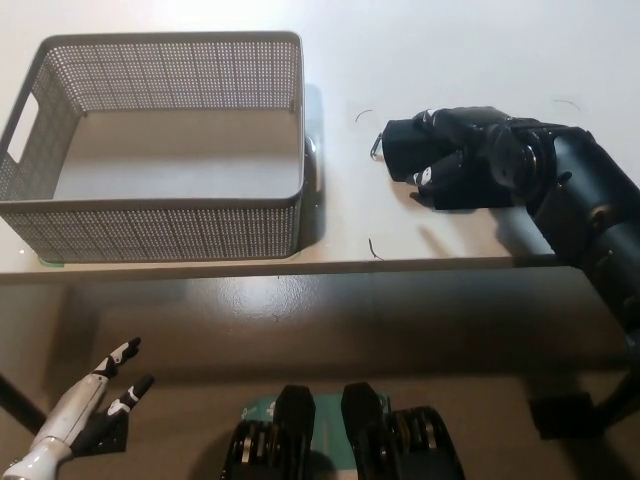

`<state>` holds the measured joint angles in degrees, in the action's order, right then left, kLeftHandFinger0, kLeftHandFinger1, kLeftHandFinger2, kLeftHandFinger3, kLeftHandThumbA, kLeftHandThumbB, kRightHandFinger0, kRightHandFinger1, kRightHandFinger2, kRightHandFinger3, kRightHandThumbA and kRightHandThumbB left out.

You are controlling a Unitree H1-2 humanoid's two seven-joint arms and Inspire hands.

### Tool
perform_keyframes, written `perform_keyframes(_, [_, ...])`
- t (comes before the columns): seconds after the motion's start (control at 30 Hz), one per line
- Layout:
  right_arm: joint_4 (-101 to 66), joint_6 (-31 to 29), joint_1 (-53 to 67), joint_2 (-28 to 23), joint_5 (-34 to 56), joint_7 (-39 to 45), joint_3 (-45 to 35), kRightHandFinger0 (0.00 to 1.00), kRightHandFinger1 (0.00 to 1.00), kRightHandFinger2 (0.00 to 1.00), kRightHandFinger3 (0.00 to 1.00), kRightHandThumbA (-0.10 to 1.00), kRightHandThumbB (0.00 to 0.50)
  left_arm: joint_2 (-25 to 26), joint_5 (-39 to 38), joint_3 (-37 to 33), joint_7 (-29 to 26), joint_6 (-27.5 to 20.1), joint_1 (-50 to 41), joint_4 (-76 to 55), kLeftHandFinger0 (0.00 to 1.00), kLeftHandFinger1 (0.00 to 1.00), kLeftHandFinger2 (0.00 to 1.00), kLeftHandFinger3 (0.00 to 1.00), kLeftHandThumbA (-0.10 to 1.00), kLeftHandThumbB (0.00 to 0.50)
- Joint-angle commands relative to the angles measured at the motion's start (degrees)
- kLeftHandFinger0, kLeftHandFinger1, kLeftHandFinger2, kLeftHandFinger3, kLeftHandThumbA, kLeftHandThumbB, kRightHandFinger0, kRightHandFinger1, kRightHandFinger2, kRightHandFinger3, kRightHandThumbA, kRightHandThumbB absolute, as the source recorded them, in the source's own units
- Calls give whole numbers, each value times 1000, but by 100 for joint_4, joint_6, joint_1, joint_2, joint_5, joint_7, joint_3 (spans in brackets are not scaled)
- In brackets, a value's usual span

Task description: Use the right hand to pick up the pencil case on the right hand side and put it into a grey container on the left side

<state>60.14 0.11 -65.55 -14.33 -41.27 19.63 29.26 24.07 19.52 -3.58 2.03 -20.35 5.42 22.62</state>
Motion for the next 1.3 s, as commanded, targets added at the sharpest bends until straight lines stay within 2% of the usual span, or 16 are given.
perform_keyframes(0.0, [150,-144,-525,-47,35,-223,21,1000,1000,1000,1000,763,500,194,47,19,-88,-281,119,-61,1000,1000,1000,1000,1000,236])
perform_keyframes(0.17, [667,-168,-649,133,15,-389,112,1000,1000,1000,1000,766,500,168,-23,38,-58,-275,92,-71,1000,1000,1000,1000,1000,234])
perform_keyframes(0.33, [1498,-346,-771,403,124,-732,107,1000,1000,1000,1000,676,500,126,-111,67,-74,-345,69,-64,1000,1000,1000,1000,1000,244])
perform_keyframes(0.47, [1871,-300,-777,615,169,-845,101,1000,1000,1000,1000,671,500,108,-95,84,-126,-373,59,-49,1000,1000,1000,1000,1000,242])
perform_keyframes(0.63, [2076,-296,-731,727,141,-983,164,1000,1000,1000,1000,695,500,127,-151,108,-65,-320,63,-119,1000,1000,1000,1000,1000,242])
perform_keyframes(0.87, [2166,-245,-614,776,217,-1036,112,1000,1000,1000,1000,653,500,134,-143,103,-77,-363,114,-89,1000,1000,1000,1000,1000,257])
perform_keyframes(1.0, [2199,-225,-541,786,297,-1040,49,1000,1000,1000,1000,627,500,137,-129,93,-92,-405,174,18,1000,1000,1000,1000,1000,227])
perform_keyframes(1.03, [2202,-243,-516,783,354,-1081,-5,1000,1000,1000,1000,582,500,132,-150,101,-92,-428,172,18,1000,1000,1000,1000,1000,227])
perform_keyframes(1.07, [2200,-265,-491,773,469,-1124,-115,1000,1000,1000,1000,491,500,129,-158,102,-92,-447,172,18,1000,1000,1000,1000,1000,228])
perform_keyframes(1.1, [2204,-322,-437,760,575,-1308,-224,888,1000,1000,1000,266,447,132,-148,99,-94,-452,168,32,1000,1000,1000,1000,1000,228])
perform_keyframes(1.13, [2205,-330,-411,749,477,-1475,-149,845,973,1000,1000,208,350,125,-148,98,-94,-451,159,22,1000,1000,1000,1000,1000,229])
perform_keyframes(1.17, [2207,-332,-403,747,433,-1541,-116,790,915,1000,1000,187,364,125,-150,99,-93,-451,157,18,1000,1000,1000,1000,1000,229])
perform_keyframes(1.2, [2187,-468,-358,720,367,-1812,-57,814,876,950,907,-16,286,120,-151,103,-100,-456,154,19,1000,1000,1000,1000,1000,232])
perform_keyframes(1.23, [2168,-571,-329,705,315,-2067,-8,624,689,769,670,-97,268,136,-166,113,-87,-449,158,15,1000,1000,1000,1000,1000,234])
perform_keyframes(1.27, [2163,-556,-332,702,323,-2163,-20,487,562,635,572,-100,222,147,-171,119,-89,-469,171,36,1000,1000,1000,1000,1000,231])
